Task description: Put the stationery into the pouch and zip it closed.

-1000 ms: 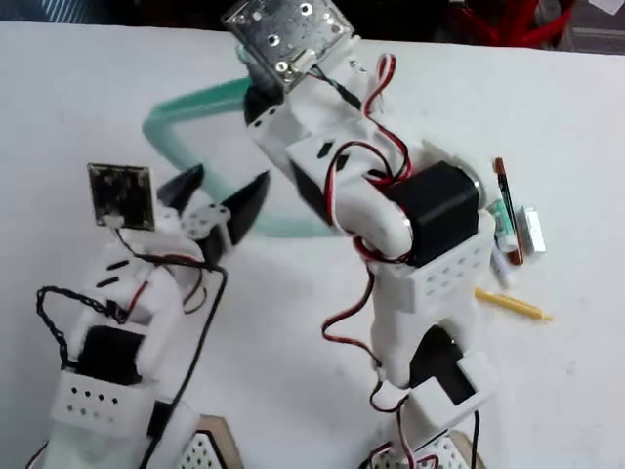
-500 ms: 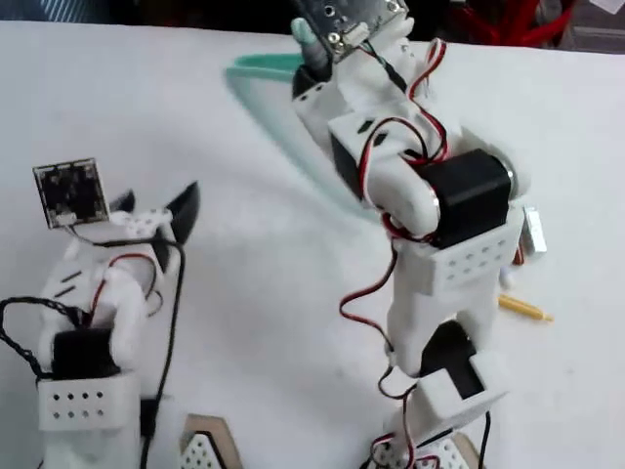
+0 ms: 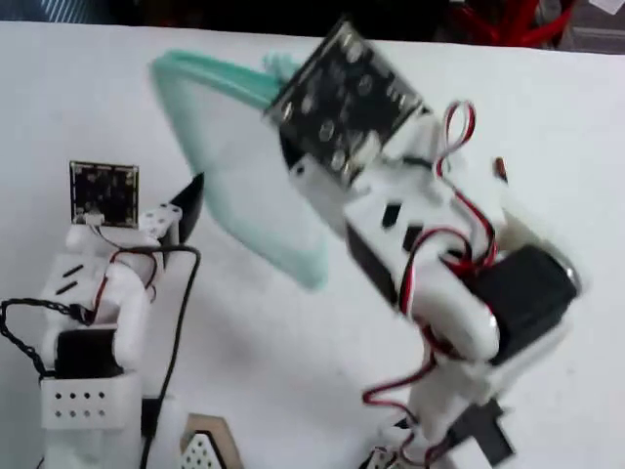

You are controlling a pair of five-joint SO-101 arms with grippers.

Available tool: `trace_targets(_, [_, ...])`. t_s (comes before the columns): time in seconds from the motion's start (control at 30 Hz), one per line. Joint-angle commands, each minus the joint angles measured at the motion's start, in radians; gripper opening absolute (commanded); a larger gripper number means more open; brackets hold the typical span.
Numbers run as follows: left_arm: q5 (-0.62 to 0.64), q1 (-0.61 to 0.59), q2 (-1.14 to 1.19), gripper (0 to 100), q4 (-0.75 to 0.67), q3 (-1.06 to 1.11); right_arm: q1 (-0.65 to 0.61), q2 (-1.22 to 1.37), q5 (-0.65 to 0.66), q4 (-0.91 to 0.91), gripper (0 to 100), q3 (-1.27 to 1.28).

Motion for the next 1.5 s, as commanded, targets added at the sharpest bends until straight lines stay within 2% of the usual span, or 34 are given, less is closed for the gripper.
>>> trace_targets(0.0, [-0.012,0.033,0.004,30,-0.017,-0.015,-0.036,-0.119,0.038,-0.001,1.7,0.123])
trace_targets(0.13, [-0.012,0.064,0.004,39,-0.011,-0.015,-0.048,-0.220,0.049,-0.002,1.7,0.199])
trace_targets(0.3, [-0.075,0.117,0.004,40,0.006,-0.017,-0.041,-0.286,0.051,-0.004,1.7,0.216])
trace_targets(0.5, [-0.069,0.124,-0.025,40,0.123,-0.021,0.077,-0.249,0.041,-0.031,1.8,0.253])
trace_targets(0.63, [-0.040,0.136,-0.185,40,0.270,-0.069,0.131,-0.185,0.040,-0.062,1.8,0.315])
trace_targets(0.87, [-0.029,0.371,-0.499,39,0.460,-0.083,0.130,-0.143,0.034,-0.099,1.8,0.341])
trace_targets(1.07, [0.107,0.447,-0.516,38,0.473,-0.074,0.124,-0.137,-0.133,-0.127,1.8,0.354])
trace_targets(1.33, [0.302,0.526,-0.449,38,0.354,-0.034,0.104,-0.145,-0.586,-0.263,1.8,0.371])
trace_targets(1.47, [0.321,0.555,-0.398,38,0.341,-0.037,0.101,-0.137,-0.717,-0.274,1.8,0.374])
